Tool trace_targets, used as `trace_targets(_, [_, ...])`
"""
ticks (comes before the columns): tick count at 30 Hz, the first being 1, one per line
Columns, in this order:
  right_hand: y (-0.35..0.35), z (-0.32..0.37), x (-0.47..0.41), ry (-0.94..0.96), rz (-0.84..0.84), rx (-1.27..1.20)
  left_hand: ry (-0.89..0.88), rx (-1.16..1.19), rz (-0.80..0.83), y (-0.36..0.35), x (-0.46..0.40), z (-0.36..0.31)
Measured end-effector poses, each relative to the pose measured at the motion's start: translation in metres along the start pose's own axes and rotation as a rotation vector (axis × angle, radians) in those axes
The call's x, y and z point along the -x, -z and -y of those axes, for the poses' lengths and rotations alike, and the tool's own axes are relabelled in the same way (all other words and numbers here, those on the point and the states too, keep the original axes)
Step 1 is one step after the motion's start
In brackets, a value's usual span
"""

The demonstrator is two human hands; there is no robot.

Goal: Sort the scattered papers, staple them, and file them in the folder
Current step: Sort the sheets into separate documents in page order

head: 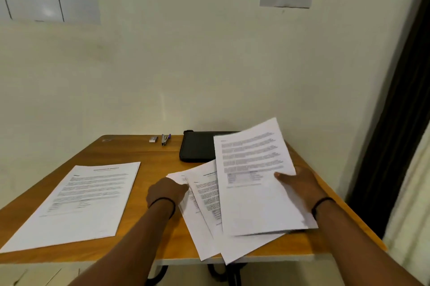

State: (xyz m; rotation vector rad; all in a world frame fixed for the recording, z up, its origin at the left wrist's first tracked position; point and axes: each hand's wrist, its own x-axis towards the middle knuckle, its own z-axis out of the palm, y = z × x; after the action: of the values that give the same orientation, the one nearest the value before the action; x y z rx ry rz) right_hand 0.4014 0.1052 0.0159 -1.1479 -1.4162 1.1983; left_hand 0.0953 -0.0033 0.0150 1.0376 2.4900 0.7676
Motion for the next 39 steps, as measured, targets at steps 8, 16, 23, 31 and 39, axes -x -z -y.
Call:
trace_targets(8, [-0.012,-0.038,0.015,-0.111,-0.011,0.067,0.247,0.512,0.217,-0.017,0.007,-0.029])
trace_targets(16, [-0.011,-0.037,0.017,-0.094,-0.011,0.045,0.133,0.749,0.167,-0.042,0.011,-0.030])
trace_targets(23, [-0.004,-0.024,0.015,0.010,-0.172,0.329,-0.038,0.989,-0.018,-0.004,0.003,0.008])
trace_targets(31, [-0.043,-0.018,0.008,0.211,-0.367,1.064,-0.205,1.038,-0.194,0.076,-0.009,0.048])
trace_targets(39, [-0.173,0.049,0.024,0.200,0.184,0.193,-0.192,1.265,0.056,0.091,-0.020,0.068])
